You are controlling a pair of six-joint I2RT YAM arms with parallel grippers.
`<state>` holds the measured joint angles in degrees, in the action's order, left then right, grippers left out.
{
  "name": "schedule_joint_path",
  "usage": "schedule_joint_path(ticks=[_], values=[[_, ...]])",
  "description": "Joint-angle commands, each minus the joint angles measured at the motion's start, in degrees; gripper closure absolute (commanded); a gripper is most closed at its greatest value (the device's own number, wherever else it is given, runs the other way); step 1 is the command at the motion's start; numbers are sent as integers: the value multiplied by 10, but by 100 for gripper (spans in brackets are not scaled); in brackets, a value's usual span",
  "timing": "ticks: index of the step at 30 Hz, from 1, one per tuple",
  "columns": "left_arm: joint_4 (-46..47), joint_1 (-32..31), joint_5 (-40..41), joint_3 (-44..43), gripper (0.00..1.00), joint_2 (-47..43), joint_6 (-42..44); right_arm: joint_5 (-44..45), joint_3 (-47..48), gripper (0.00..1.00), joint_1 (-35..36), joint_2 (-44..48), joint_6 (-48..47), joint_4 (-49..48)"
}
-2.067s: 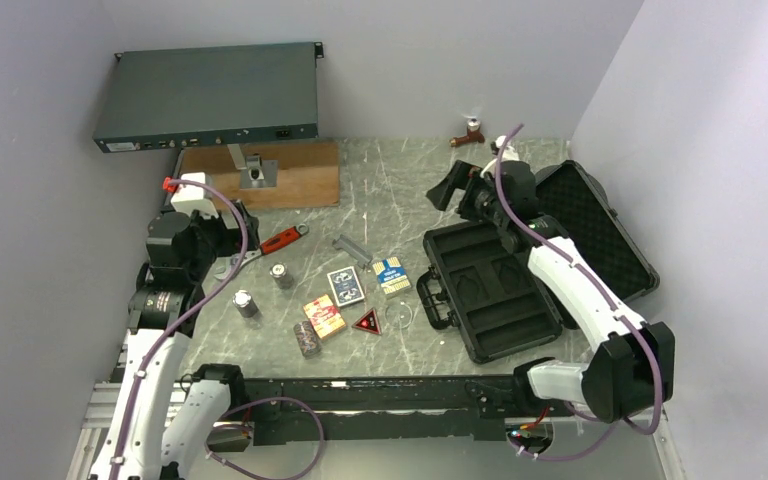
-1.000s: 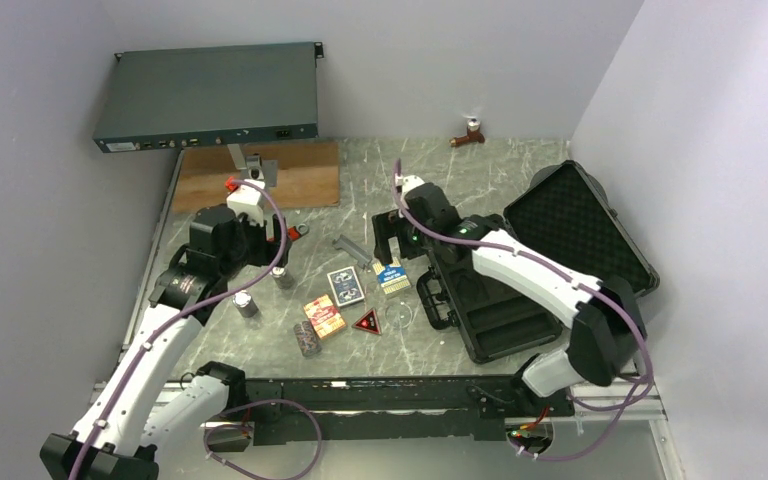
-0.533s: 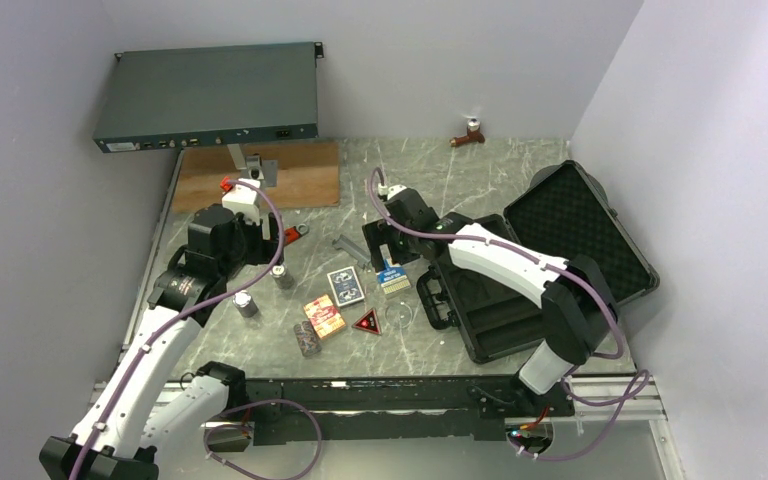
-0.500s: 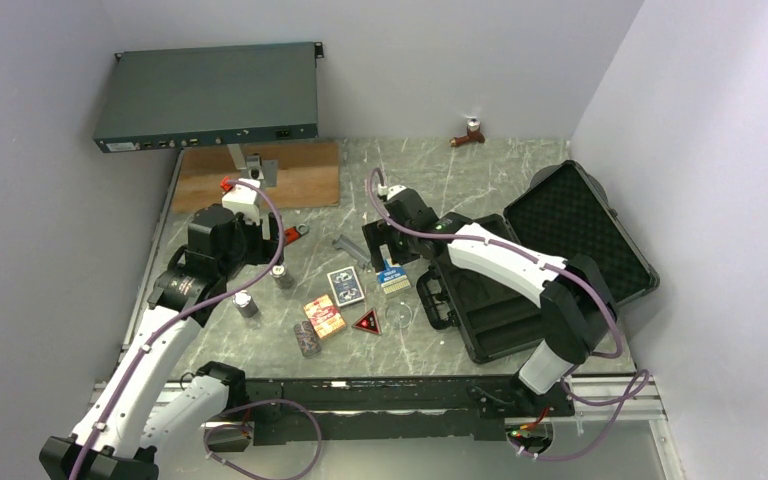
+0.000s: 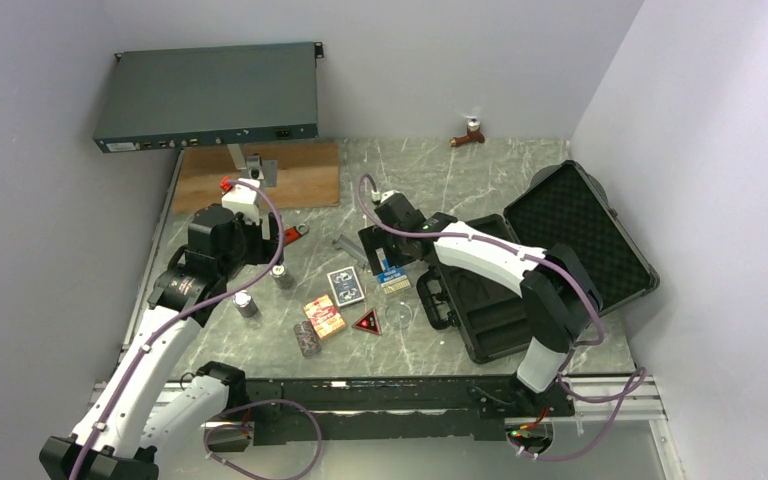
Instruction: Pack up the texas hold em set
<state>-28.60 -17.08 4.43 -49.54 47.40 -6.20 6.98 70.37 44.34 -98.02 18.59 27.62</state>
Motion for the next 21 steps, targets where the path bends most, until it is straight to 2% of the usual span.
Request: schedule_joint_path(ticks=[1,21], values=[[5,-2,6,-20,14,-7,7,19,23,0,5,-11,3,10],[6,-2,16,-17,13,-11,7,36,43,0,18,-63,3,40]])
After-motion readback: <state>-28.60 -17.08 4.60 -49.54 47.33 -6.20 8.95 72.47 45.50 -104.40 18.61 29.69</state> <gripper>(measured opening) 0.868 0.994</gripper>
